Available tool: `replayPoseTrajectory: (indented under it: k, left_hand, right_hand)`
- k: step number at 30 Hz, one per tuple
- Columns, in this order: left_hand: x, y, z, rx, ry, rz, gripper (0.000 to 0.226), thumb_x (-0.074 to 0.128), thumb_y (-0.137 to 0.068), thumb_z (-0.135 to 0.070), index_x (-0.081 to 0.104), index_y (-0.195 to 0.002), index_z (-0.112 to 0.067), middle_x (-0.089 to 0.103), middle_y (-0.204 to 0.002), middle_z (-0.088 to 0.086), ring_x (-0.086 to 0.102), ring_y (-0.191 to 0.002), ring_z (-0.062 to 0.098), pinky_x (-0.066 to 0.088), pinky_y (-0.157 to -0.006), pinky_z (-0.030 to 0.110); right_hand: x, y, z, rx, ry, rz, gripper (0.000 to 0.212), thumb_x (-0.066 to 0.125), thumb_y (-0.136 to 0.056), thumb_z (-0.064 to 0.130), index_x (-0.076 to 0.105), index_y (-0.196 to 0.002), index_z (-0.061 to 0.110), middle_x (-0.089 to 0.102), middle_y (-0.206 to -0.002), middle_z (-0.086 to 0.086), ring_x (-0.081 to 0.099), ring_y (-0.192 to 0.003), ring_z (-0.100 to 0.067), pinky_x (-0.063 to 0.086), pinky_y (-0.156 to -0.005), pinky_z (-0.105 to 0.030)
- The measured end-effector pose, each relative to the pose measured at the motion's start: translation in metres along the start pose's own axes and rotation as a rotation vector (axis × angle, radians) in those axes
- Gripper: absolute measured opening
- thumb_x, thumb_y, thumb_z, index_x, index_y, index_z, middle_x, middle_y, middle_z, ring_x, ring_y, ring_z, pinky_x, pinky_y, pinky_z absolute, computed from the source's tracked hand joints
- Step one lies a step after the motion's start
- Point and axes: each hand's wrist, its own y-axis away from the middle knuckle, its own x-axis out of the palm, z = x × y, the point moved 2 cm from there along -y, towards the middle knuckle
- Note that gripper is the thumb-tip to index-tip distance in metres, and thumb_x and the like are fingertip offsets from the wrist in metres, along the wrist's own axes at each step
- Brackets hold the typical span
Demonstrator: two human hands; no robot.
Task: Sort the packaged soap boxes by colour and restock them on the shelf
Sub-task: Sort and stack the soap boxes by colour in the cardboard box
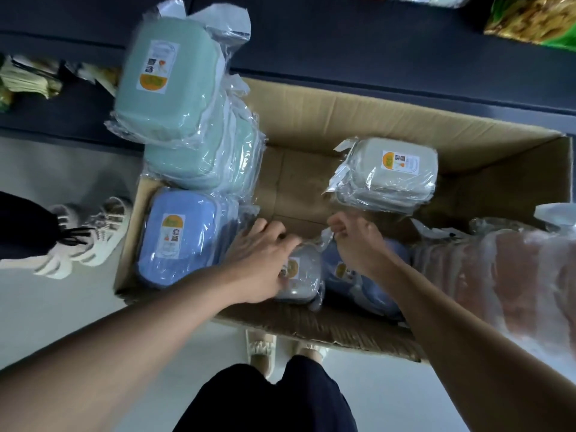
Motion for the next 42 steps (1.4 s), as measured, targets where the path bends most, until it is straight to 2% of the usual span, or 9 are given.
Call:
replayPoseTrajectory:
  k: [4,8,10,12,20,28,32,37,42]
  left_hand:
    - [0.004,0.010,0.009,-0.042,-0.051,0.013,0.074,0.072,-0.077,-0.040,0.028,-0.137,-0.030,0.034,-0.135,-0.001,0.029,-0.124,0.021,0.028,-0.106,0.037]
    - [0.009,0.013,0.013,-0.090,0.001,0.050,0.076,0.072,-0.077,-0.042,0.020,-0.132,-0.038,0.040,-0.133,0.002,0.038,-0.124,0.023,0.030,-0.106,0.040]
    - [0.011,0.016,0.015,-0.089,0.014,0.024,0.078,0.072,-0.079,-0.039,0.019,-0.135,-0.041,0.037,-0.135,-0.001,0.036,-0.127,0.021,0.032,-0.105,0.040]
    - [0.014,0.019,0.016,-0.109,0.082,0.004,0.080,0.071,-0.080,-0.032,0.017,-0.137,-0.046,0.032,-0.135,-0.005,0.031,-0.129,0.018,0.040,-0.101,0.042]
    - [0.014,0.024,0.010,-0.163,0.123,-0.017,0.085,0.074,-0.076,-0.038,0.016,-0.139,-0.041,0.026,-0.132,-0.005,0.020,-0.131,0.016,0.053,-0.083,0.043]
    - [0.015,0.030,0.012,-0.146,0.135,-0.012,0.088,0.077,-0.072,-0.040,0.020,-0.139,-0.038,0.020,-0.137,-0.003,0.015,-0.134,0.016,0.050,-0.092,0.042]
    - [0.012,0.031,0.009,-0.129,0.136,-0.035,0.091,0.078,-0.071,-0.040,0.019,-0.140,-0.042,0.010,-0.140,-0.005,0.010,-0.135,0.016,0.052,-0.088,0.036]
    - [0.002,0.034,0.007,-0.127,0.107,-0.080,0.096,0.079,-0.069,-0.043,0.017,-0.142,-0.045,0.009,-0.144,-0.005,0.016,-0.135,0.018,0.049,-0.094,0.035]
    - [-0.029,0.044,0.000,-0.147,0.187,-0.165,0.101,0.083,-0.061,-0.045,0.021,-0.140,-0.046,0.005,-0.146,-0.006,0.025,-0.134,0.015,0.046,-0.095,0.033]
  right_hand:
    - [0.012,-0.013,0.011,-0.087,-0.062,0.091,0.034,0.037,-0.099,0.013,0.054,-0.128,0.016,0.060,-0.126,-0.008,0.054,-0.076,-0.006,0.037,-0.063,-0.011]
    - [0.018,-0.030,0.026,-0.025,-0.041,0.268,0.037,0.030,-0.104,0.021,0.051,-0.131,0.009,0.050,-0.137,-0.011,0.047,-0.124,-0.025,0.034,-0.100,-0.030]
    - [0.024,-0.036,0.032,0.016,0.002,0.384,0.040,0.026,-0.104,0.017,0.042,-0.140,0.008,0.040,-0.147,-0.008,0.038,-0.133,-0.023,0.030,-0.102,-0.026]
    - [0.033,-0.043,0.035,-0.004,0.072,0.499,0.040,0.026,-0.105,0.019,0.044,-0.139,0.012,0.043,-0.143,-0.005,0.041,-0.130,-0.022,0.031,-0.095,-0.021]
    - [0.046,-0.057,0.036,-0.010,0.085,0.679,0.054,0.032,-0.094,0.061,0.065,-0.110,0.020,0.065,-0.113,-0.003,0.059,-0.104,-0.021,0.043,-0.099,-0.041]
    - [0.057,-0.063,0.029,0.089,-0.105,0.737,0.080,0.049,-0.058,0.088,0.073,-0.094,0.021,0.074,-0.095,-0.002,0.069,-0.091,-0.024,0.049,-0.095,-0.046]
    - [0.052,-0.064,0.027,0.067,-0.248,0.753,0.059,0.058,-0.074,0.071,0.073,-0.091,0.016,0.074,-0.094,-0.007,0.069,-0.091,-0.026,0.049,-0.096,-0.043]
    - [0.030,-0.060,0.034,-0.065,-0.210,0.565,0.060,0.058,-0.080,0.064,0.068,-0.090,0.005,0.065,-0.080,-0.006,0.062,-0.076,-0.024,0.047,-0.071,-0.022]
    - [-0.002,-0.051,0.033,-0.086,-0.347,0.438,0.046,0.060,-0.072,0.064,0.067,-0.094,0.023,0.067,-0.101,0.001,0.062,-0.100,-0.019,0.043,-0.098,-0.041]
